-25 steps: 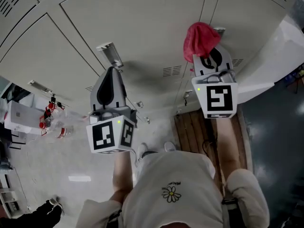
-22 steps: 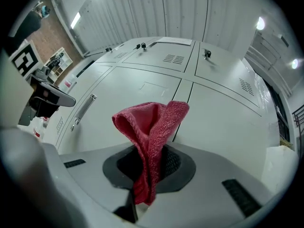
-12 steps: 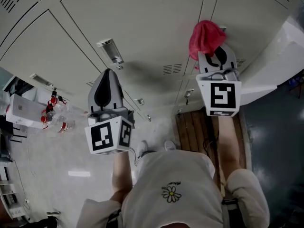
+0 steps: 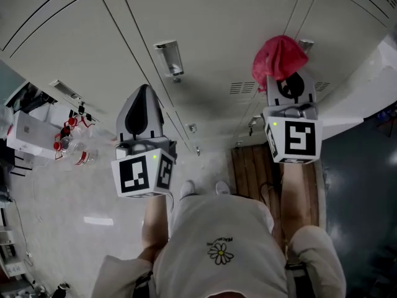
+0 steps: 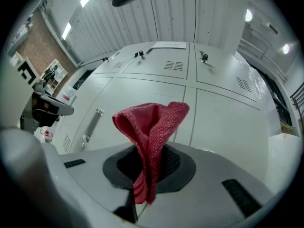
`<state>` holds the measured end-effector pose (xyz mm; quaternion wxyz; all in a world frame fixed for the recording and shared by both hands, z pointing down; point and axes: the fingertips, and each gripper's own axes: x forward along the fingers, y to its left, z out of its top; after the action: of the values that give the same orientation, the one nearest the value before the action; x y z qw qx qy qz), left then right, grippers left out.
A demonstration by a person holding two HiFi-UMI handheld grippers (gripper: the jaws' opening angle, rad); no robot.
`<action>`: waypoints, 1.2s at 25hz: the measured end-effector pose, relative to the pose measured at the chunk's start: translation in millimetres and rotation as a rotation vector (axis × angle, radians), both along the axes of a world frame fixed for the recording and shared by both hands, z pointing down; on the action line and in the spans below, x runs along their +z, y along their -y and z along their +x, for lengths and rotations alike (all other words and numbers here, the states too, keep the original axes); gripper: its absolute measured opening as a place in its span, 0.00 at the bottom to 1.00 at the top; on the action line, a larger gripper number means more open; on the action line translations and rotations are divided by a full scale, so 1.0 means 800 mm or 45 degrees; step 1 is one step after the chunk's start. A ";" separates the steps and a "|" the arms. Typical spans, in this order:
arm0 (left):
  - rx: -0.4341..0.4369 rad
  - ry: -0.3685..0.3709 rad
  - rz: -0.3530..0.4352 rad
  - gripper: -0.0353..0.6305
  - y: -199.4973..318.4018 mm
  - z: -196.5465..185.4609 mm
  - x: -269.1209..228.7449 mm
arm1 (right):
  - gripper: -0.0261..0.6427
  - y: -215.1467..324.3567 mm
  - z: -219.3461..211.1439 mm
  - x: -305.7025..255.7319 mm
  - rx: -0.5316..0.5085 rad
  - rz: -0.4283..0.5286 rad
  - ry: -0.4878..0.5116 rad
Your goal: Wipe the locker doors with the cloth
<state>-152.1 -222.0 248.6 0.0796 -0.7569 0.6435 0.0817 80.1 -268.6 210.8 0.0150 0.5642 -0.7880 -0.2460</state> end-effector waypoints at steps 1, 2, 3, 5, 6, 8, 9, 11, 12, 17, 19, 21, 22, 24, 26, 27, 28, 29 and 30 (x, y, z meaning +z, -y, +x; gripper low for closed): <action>0.008 0.002 -0.001 0.08 -0.001 -0.003 0.000 | 0.10 -0.007 -0.017 -0.002 -0.036 0.015 0.017; 0.016 0.005 -0.003 0.08 -0.002 -0.006 -0.001 | 0.10 -0.014 -0.034 -0.002 -0.073 0.028 0.037; 0.024 0.010 -0.006 0.08 -0.003 -0.009 0.000 | 0.10 -0.020 -0.052 -0.001 -0.109 0.039 0.053; 0.041 0.026 -0.019 0.08 -0.004 -0.015 0.002 | 0.10 -0.028 -0.088 0.009 -0.163 0.068 0.052; 0.047 0.038 -0.028 0.08 -0.005 -0.020 0.005 | 0.10 -0.030 -0.106 0.018 -0.177 0.072 0.022; 0.048 0.063 -0.031 0.08 -0.009 -0.034 0.006 | 0.10 -0.029 -0.141 0.047 -0.190 0.021 -0.096; 0.050 0.072 -0.020 0.08 -0.012 -0.041 0.005 | 0.10 -0.028 -0.157 0.062 -0.198 -0.017 -0.143; 0.060 0.080 0.009 0.08 -0.017 -0.052 0.002 | 0.10 -0.026 -0.184 0.080 -0.216 -0.062 -0.159; 0.063 0.083 0.017 0.08 -0.019 -0.057 0.001 | 0.10 -0.026 -0.194 0.085 -0.219 -0.073 -0.152; 0.066 0.096 0.026 0.08 -0.023 -0.080 0.003 | 0.10 -0.024 -0.241 0.103 -0.235 -0.108 -0.139; 0.066 0.102 0.033 0.08 -0.026 -0.087 0.003 | 0.10 -0.022 -0.255 0.109 -0.242 -0.125 -0.144; 0.065 0.099 0.031 0.08 -0.026 -0.094 0.003 | 0.10 -0.019 -0.265 0.114 -0.243 -0.134 -0.148; 0.063 0.095 0.026 0.08 -0.025 -0.097 0.004 | 0.10 -0.016 -0.269 0.116 -0.242 -0.138 -0.157; 0.056 0.093 0.012 0.08 -0.023 -0.100 0.006 | 0.10 -0.013 -0.276 0.120 -0.243 -0.143 -0.184; 0.051 0.091 0.011 0.08 -0.023 -0.102 0.006 | 0.10 -0.012 -0.281 0.124 -0.251 -0.151 -0.199; 0.049 0.089 0.014 0.08 -0.023 -0.102 0.005 | 0.10 -0.011 -0.284 0.125 -0.257 -0.154 -0.198; 0.047 0.088 0.015 0.08 -0.024 -0.102 0.004 | 0.10 -0.010 -0.286 0.126 -0.263 -0.156 -0.194; 0.045 0.087 0.015 0.08 -0.024 -0.101 0.004 | 0.10 -0.010 -0.288 0.127 -0.266 -0.159 -0.191; 0.044 0.087 0.013 0.08 -0.024 -0.100 0.005 | 0.10 -0.008 -0.289 0.129 -0.268 -0.166 -0.189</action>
<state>-232.1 -202.5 252.6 0.1038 -0.7700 0.6267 0.0604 -151.5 -261.8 314.0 0.0841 0.4565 -0.8539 -0.2356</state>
